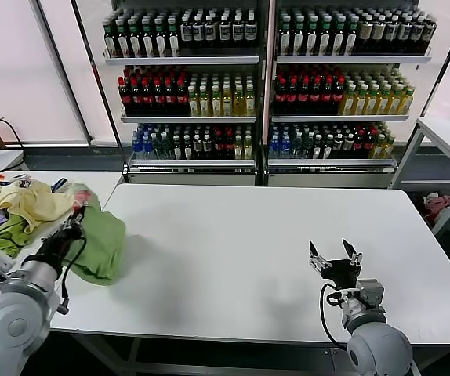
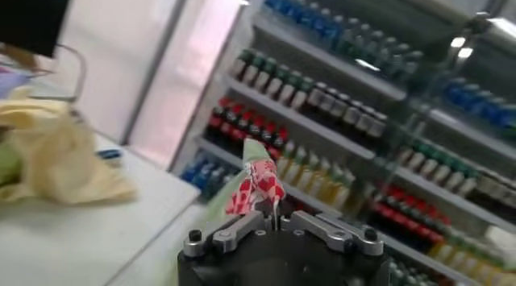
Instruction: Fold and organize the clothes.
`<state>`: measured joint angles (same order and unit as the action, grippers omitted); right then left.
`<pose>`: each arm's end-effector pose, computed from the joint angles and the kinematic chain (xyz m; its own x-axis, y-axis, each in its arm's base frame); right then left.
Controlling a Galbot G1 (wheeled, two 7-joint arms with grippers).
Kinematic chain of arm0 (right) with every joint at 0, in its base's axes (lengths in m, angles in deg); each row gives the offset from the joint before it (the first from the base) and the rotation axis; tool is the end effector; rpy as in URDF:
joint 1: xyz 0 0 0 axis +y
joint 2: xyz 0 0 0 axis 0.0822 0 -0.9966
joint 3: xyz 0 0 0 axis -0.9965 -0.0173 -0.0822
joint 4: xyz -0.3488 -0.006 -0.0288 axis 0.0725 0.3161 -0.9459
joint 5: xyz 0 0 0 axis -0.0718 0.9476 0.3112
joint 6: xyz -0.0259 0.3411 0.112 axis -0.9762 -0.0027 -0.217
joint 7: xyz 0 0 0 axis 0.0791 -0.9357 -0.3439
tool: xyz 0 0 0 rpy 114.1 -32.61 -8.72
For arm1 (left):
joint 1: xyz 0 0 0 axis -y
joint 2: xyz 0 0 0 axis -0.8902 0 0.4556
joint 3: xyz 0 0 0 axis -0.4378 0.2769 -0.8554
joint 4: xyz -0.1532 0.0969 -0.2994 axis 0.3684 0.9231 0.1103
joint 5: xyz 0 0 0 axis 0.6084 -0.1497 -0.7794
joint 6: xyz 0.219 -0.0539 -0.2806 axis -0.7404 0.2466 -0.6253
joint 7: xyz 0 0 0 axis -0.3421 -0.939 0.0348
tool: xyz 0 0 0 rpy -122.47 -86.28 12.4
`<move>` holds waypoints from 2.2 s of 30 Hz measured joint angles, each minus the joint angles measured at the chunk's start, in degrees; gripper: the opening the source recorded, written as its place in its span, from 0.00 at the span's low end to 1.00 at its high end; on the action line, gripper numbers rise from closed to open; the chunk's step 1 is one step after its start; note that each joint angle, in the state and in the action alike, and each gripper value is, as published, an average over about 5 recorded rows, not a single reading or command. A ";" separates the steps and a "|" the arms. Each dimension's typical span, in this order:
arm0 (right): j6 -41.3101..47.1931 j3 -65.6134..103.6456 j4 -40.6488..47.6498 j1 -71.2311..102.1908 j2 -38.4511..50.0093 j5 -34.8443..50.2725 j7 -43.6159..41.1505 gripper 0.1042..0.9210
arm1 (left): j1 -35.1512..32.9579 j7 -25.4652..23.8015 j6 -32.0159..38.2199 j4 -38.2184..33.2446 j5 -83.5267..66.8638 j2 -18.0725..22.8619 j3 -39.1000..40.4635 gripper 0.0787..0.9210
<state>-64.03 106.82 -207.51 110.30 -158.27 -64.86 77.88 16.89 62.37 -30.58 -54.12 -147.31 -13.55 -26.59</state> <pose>0.2578 -0.0534 -0.2445 -0.9781 -0.0130 0.2076 -0.0296 0.9966 -0.0770 0.2731 0.1235 -0.1572 -0.9887 0.0452 0.1427 -0.0222 0.8985 -0.4385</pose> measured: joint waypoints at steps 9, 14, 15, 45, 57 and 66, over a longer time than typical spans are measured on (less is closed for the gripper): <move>-0.76 1.03 -0.31 1.08 0.72 0.24 -0.16 0.88 | 6.46 -1.39 0.19 5.68 13.02 7.10 18.91 0.02; -0.92 1.33 -0.39 0.91 1.21 0.69 -0.18 0.88 | 11.20 -1.55 -0.23 11.80 20.47 11.71 29.07 0.02; -0.93 1.34 -0.41 0.81 1.29 0.77 -0.18 0.88 | 12.16 -1.56 -0.30 13.04 21.78 12.56 30.90 0.02; 1.86 -10.07 5.75 -8.71 -2.53 0.95 3.83 0.88 | 10.52 -5.15 7.99 12.20 36.99 15.74 37.19 0.85; 2.62 -19.54 17.02 -16.20 -11.34 0.05 11.48 0.88 | -4.35 -4.06 11.61 1.76 39.48 14.03 21.51 0.88; 2.80 -21.99 23.19 -18.17 -15.39 -0.09 15.83 0.79 | -11.00 -3.85 12.73 -2.47 41.19 14.38 17.18 0.88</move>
<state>-61.23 84.84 -184.32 92.13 -173.67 -64.95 93.72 5.89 58.52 -17.85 -56.59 -106.12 0.83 -9.41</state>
